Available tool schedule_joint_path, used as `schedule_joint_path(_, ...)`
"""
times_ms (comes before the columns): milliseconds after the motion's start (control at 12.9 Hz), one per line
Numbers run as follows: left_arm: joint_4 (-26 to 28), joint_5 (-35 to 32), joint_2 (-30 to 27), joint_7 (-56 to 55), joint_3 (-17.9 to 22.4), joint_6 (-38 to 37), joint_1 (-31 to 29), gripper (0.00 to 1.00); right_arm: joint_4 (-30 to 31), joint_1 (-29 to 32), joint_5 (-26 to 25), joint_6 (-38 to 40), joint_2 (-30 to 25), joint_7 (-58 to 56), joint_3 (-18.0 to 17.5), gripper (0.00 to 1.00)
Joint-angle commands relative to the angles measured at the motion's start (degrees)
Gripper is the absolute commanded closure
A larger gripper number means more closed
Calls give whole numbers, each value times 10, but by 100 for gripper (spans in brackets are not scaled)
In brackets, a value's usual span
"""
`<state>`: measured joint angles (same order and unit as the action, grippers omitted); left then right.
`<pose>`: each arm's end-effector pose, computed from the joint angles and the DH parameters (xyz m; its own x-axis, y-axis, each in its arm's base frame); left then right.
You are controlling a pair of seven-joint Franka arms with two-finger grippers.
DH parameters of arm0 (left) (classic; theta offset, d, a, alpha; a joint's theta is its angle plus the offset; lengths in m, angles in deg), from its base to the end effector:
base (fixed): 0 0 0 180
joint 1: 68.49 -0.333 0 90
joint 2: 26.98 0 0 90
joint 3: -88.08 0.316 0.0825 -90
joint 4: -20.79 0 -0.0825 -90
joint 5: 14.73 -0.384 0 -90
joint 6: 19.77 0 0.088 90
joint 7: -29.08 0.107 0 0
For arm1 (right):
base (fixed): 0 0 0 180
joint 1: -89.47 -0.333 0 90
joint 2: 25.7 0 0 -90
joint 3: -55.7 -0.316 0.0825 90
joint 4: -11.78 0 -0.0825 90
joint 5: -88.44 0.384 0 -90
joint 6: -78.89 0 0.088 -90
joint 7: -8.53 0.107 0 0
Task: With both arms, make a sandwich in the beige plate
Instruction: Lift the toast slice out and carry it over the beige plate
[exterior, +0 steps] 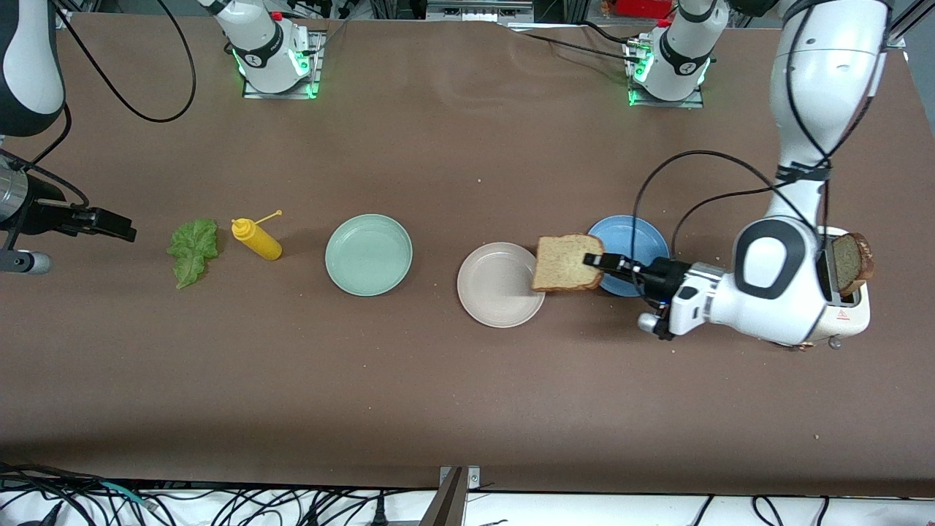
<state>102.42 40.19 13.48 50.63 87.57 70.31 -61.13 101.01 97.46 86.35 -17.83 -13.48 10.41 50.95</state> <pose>0.6610 -0.1785 0.2874 0.9109 -0.3373 -0.2376 0.0207 -0.5378 0.8428 0.6176 -0.0428 0.5155 0.9931 -0.0852 -0.0811 -0.0838 -0.9963 0.0209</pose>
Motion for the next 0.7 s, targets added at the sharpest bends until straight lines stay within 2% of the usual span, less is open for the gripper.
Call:
schedule_joint_path(0, 15, 28, 10, -1, 6, 53, 37, 100, 9, 5, 9, 2, -9, -8, -1, 0)
schedule_joint_path(386, 35, 94, 27, -2, 5, 160, 91, 100, 9, 5, 9, 2, -10, -8, -1, 0)
schedule_joint_path(618, 42, 103, 40, 1, 5, 186, 107, 100, 9, 5, 9, 2, -10, -8, -1, 0)
